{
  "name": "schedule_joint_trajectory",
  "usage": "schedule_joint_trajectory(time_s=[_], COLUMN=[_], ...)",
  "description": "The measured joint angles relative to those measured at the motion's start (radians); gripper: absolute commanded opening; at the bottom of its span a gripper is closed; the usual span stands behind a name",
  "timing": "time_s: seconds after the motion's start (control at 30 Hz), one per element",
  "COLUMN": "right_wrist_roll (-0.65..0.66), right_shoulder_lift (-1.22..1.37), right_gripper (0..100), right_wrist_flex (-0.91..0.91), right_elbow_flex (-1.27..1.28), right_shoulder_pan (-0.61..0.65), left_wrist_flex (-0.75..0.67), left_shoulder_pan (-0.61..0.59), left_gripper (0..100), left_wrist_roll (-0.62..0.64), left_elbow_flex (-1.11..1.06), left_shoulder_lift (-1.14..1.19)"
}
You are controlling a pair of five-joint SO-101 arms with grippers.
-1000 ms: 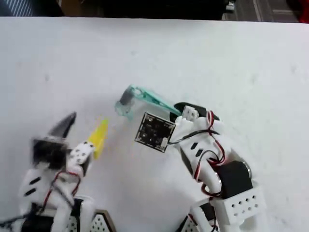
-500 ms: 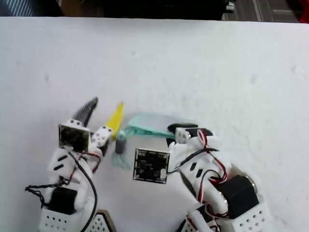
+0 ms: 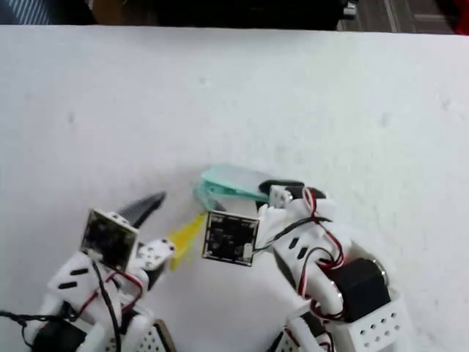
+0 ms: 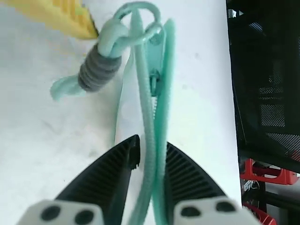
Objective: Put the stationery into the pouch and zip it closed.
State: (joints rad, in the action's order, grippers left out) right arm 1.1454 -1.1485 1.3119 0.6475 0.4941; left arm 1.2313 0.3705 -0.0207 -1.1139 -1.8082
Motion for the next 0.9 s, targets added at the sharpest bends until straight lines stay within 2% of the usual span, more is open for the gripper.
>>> schedule_joint_trajectory(time_s=[0.2, 0.47, 0.7, 0.9], right_wrist_roll=[-0.011, -0.014, -0.014, -0.014], right_shoulder_lift=[0.0, 0.0, 0.0, 0.0], right_gripper=[1.7, 1.7, 1.7, 1.7], right_wrist_flex=[0.005, 0.005, 0.005, 0.005], right_elbow_flex=[0.0, 0.0, 0.0, 0.0], right_shoulder_pan=[0.005, 0.017, 0.023, 0.023], left_wrist_flex=[-0.086, -0.226, -0.187, -0.054], left_shoulder_pan=[0.127, 0.17, 0.445, 0.512], left_gripper=[26, 26, 21, 20], left_wrist_roll=[0.0, 0.049, -0.034, -0.132], left_elbow_flex=[-0.015, -0.015, -0.08, -0.044], left_shoulder_lift=[0.0, 0.0, 0.0, 0.0])
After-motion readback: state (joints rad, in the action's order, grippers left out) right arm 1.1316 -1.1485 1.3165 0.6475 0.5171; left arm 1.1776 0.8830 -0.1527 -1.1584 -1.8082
